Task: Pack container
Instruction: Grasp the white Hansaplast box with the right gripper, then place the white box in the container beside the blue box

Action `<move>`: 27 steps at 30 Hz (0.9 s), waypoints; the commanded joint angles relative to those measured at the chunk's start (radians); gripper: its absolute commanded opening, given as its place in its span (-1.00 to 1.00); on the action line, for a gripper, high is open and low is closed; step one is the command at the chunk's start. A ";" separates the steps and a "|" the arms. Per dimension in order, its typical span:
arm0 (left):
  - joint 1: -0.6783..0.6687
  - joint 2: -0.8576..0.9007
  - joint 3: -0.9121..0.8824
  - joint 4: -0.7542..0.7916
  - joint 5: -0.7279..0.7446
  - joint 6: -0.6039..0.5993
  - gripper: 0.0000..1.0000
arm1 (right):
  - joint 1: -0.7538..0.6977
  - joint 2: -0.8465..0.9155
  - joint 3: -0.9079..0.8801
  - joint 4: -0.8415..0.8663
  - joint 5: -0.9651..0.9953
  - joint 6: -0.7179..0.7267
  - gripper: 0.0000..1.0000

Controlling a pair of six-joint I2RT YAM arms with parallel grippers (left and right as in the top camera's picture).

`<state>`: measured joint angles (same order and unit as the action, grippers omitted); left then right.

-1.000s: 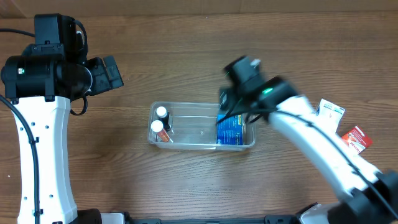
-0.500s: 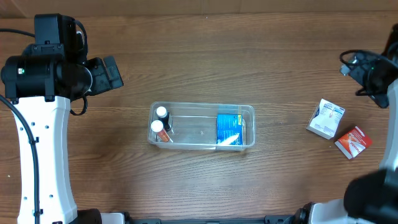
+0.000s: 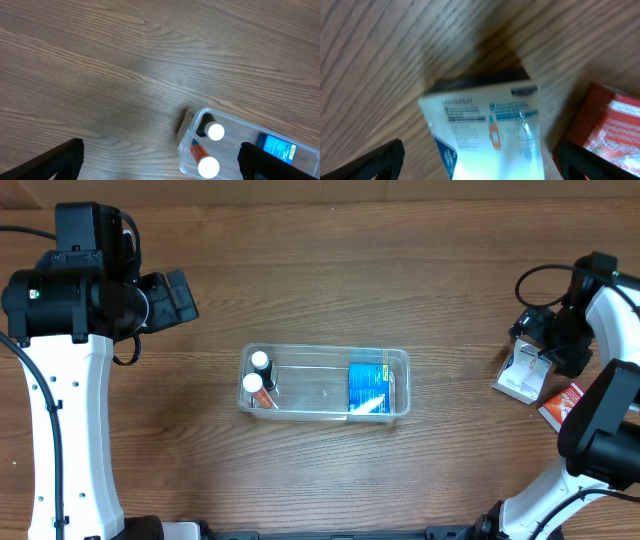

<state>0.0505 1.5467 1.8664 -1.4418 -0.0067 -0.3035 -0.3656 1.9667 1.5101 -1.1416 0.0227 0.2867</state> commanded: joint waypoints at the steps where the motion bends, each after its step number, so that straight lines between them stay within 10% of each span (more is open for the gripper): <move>1: 0.002 0.005 0.014 0.006 0.011 0.019 1.00 | 0.002 0.007 -0.092 0.075 -0.006 -0.008 1.00; 10: 0.002 0.005 0.014 0.006 0.011 0.019 1.00 | 0.002 0.007 -0.180 0.160 -0.008 -0.006 0.99; 16: 0.002 0.005 0.014 0.006 0.011 0.019 1.00 | 0.002 0.007 -0.180 0.164 -0.011 -0.003 0.52; 27: 0.002 0.005 0.014 0.006 0.011 0.019 1.00 | 0.021 -0.038 -0.109 0.107 -0.071 -0.003 0.30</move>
<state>0.0505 1.5467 1.8664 -1.4395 -0.0067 -0.3035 -0.3656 1.9701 1.3533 -1.0096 -0.0055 0.2840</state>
